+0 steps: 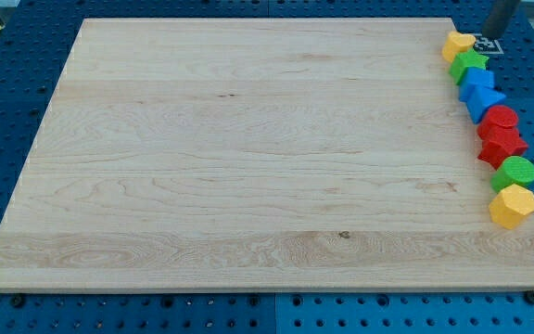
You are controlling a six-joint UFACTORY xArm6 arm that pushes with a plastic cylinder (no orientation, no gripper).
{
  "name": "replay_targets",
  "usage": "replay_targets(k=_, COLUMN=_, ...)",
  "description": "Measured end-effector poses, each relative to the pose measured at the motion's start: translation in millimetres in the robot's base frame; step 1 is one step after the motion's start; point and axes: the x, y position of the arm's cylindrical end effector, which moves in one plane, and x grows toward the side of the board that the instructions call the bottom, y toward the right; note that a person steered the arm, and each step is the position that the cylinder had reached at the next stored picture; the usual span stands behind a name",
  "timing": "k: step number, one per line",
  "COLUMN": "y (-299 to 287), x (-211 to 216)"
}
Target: Push the yellow heart left a bit
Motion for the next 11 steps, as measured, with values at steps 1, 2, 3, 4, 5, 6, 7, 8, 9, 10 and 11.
replay_targets(k=1, y=0, x=3)
replay_targets(k=2, y=-18, x=21)
replay_targets(k=3, y=-23, x=22)
replay_targets(k=4, y=-24, x=23)
replay_targets(k=5, y=-36, x=25)
replay_targets(k=6, y=-36, x=25)
replay_targets(k=7, y=-49, x=28)
replay_targets(k=8, y=-55, x=28)
replay_targets(k=9, y=-55, x=28)
replay_targets(k=10, y=-55, x=28)
replay_targets(k=11, y=-67, x=30)
